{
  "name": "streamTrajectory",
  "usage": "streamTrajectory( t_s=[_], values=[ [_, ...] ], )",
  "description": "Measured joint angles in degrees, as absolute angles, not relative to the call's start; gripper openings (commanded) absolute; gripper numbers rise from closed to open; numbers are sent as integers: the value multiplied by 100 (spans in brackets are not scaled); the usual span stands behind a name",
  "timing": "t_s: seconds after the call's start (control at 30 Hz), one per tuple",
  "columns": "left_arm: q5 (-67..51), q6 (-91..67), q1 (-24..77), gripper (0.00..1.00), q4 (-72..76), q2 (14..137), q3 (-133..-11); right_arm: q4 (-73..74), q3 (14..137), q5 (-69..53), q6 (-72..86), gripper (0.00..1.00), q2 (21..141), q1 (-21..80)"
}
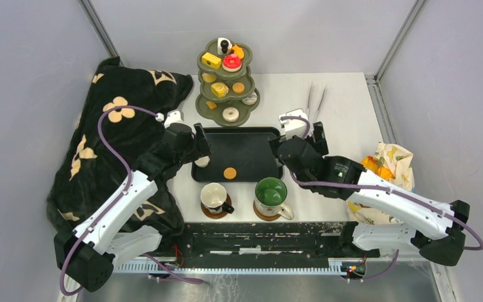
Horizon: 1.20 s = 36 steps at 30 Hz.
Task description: Serve the afternoon tea
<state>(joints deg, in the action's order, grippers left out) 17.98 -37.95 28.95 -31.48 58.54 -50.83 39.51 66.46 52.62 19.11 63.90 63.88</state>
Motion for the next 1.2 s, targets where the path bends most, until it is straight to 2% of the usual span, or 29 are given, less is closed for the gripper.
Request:
streamTrajectory(
  t_s=[0.3, 0.43, 1.2],
  values=[
    [2086, -3793, 2895, 99, -3312, 5673, -5103, 4252, 7105, 4764, 1962, 100, 7041, 4305],
    [2104, -3793, 2895, 99, -3411, 5647, -5103, 4659, 7384, 4633, 2196, 100, 7590, 3865],
    [1135, -3385, 2893, 99, -2871, 5013, -4823, 5367, 7590, 4925, 3319, 100, 7830, 3575]
  ],
)
